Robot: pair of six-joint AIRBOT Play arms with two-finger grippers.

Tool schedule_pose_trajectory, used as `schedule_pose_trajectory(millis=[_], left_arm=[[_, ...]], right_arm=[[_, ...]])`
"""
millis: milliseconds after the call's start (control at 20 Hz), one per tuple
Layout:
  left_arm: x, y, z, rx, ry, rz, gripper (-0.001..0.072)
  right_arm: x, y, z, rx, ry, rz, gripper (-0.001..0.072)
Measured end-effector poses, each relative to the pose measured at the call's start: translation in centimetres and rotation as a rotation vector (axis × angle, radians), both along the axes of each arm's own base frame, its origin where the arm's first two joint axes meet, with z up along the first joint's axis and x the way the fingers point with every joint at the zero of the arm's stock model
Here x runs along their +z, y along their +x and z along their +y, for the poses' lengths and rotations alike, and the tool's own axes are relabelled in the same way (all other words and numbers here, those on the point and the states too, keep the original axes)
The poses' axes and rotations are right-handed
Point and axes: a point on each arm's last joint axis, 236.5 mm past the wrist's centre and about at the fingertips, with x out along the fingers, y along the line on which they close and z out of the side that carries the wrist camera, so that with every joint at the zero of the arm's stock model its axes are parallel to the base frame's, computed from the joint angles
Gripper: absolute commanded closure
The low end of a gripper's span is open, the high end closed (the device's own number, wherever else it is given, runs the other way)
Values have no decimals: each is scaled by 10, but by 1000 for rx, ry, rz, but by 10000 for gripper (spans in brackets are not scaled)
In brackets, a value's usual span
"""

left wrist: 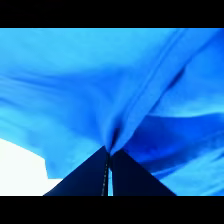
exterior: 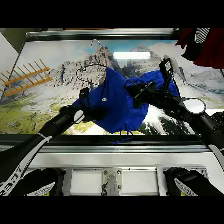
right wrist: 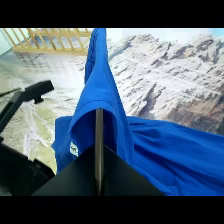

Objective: Fold the clothes and pants, and hang the long-sleeved shirts on hangers.

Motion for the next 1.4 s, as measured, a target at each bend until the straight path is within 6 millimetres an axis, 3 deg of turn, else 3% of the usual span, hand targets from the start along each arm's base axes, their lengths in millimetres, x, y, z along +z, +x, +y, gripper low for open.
schedule_pose_trajectory(millis=[300, 500, 650, 1050, 1400], left_arm=[[55, 27, 102, 101, 95, -118, 696], [81, 33, 155, 169, 86, -159, 697], [92, 33, 184, 189, 102, -151, 696], [103, 46, 210, 136, 146, -95, 696], [108, 56, 219, 113, 169, -95, 697]], right_arm=[[37, -30, 3, 59, 41, -63, 712], [49, -63, 15, 176, 64, -58, 712], [52, -82, 21, 242, 72, -47, 712], [52, -95, 24, 288, 75, -26, 712], [35, -98, 22, 303, 2, -7, 712]])
